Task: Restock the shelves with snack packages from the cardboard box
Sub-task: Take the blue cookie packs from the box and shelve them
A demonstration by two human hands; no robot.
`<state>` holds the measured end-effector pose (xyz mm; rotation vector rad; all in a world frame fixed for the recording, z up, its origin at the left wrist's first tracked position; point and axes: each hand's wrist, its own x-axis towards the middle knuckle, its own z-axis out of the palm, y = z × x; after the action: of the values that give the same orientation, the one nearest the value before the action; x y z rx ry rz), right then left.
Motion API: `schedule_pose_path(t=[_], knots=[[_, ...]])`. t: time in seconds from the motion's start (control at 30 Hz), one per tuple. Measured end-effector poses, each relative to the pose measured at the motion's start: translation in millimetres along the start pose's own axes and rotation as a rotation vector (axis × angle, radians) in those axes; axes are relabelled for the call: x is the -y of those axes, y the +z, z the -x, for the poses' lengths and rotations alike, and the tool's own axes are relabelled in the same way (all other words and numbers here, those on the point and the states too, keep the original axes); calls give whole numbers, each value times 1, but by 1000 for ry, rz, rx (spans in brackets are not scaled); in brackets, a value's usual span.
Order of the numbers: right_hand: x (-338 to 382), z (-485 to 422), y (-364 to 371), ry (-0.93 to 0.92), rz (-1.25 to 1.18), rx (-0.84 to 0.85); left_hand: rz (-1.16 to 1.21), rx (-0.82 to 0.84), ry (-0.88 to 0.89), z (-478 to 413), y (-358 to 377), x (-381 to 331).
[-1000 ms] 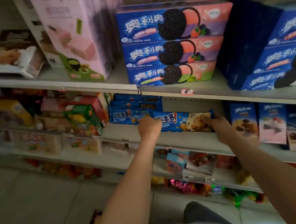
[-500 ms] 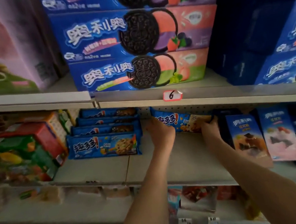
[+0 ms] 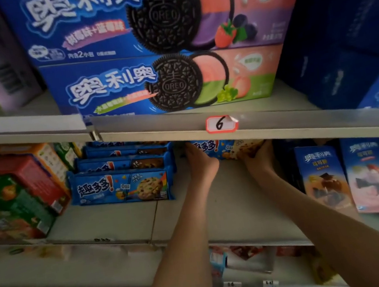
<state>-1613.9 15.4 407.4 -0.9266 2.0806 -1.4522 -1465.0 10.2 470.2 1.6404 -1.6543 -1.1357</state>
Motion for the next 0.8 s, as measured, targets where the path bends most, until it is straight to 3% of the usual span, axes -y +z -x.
schedule_pose_path(t=[0.17, 0.3, 0.4, 0.53, 0.6, 0.67, 0.8], knots=[[9, 25, -4, -41, 111, -40, 36, -10, -17, 8, 12, 3], [26, 105, 5, -341, 179, -78, 48, -40, 131, 44, 3, 17], [38, 175, 15, -510, 123, 160, 136, -134, 176, 84, -26, 46], [38, 235, 50, -429, -5, 464, 301, -492, 89, 141, -64, 121], [20, 276, 87, -459, -46, 623, 303, -677, -47, 167, -77, 181], [-9, 308, 120, -444, -3, 805, 321, -752, -208, 187, -78, 234], [-98, 390, 196, -349, 303, 1353, 214, -857, -622, 229, -65, 369]])
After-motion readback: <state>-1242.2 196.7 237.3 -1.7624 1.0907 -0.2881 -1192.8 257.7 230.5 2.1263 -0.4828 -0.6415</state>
